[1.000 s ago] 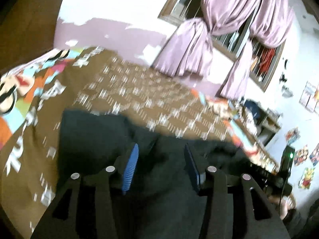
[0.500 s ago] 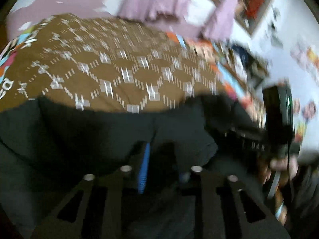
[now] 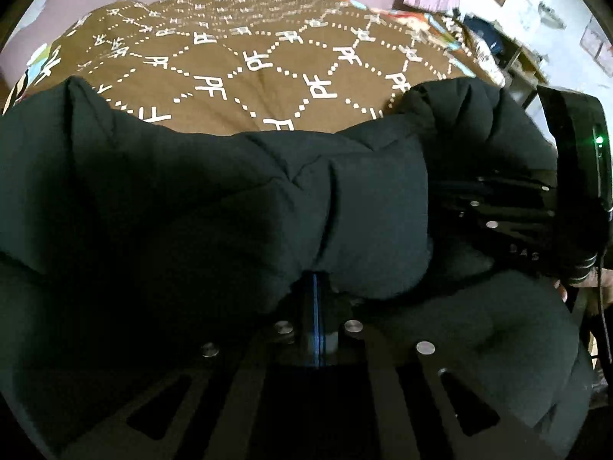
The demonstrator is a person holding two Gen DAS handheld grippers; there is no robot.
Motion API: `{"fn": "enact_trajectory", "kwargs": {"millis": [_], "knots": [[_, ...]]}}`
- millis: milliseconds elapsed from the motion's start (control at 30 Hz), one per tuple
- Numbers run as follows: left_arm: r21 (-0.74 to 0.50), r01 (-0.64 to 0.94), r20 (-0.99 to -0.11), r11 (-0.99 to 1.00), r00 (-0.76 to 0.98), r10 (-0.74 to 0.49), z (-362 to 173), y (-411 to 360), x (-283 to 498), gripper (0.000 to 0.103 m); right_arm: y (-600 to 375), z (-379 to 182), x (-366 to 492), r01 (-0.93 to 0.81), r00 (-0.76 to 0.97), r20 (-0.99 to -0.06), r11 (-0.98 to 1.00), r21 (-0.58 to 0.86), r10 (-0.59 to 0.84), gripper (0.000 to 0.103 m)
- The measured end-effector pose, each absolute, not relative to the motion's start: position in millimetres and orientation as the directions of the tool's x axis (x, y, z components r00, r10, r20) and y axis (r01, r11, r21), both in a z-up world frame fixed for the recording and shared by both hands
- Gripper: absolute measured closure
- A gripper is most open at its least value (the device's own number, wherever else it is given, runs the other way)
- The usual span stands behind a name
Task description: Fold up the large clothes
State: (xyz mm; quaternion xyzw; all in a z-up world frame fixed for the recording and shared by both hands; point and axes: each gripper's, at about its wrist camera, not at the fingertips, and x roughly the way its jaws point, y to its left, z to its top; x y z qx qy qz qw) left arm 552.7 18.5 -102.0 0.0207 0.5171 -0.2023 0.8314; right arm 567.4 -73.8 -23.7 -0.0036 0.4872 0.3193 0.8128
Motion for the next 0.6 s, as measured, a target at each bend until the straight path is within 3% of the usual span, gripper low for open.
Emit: {"fn": "enact_trajectory", "kwargs": {"millis": [167, 333, 500, 600], "knots": [[-0.246, 0.354, -0.821, 0.902, 0.418, -0.388, -103, 30, 545, 0.100, -35, -38, 566, -0.589, 0.245, -0.868, 0.777, 0.220, 0.431, 0.084], [-0.284, 0.337, -0.818, 0.897, 0.403, -0.411, -100, 30, 546, 0.100, -32, -61, 575, -0.562, 0.233, -0.873, 0.792, 0.238, 0.428, 0.086], [-0.262, 0.339, -0.829, 0.903, 0.401, -0.391, -98, 24, 546, 0.100, -44, -44, 558, -0.549, 0.287, -0.854, 0.805, 0.225, 0.435, 0.087], [-0.262, 0.344, -0.818, 0.902, 0.416, -0.397, -96, 25, 541, 0.100, -81, -20, 554, -0.421, 0.431, -0.800, 0.877, 0.231, 0.418, 0.087]]}}
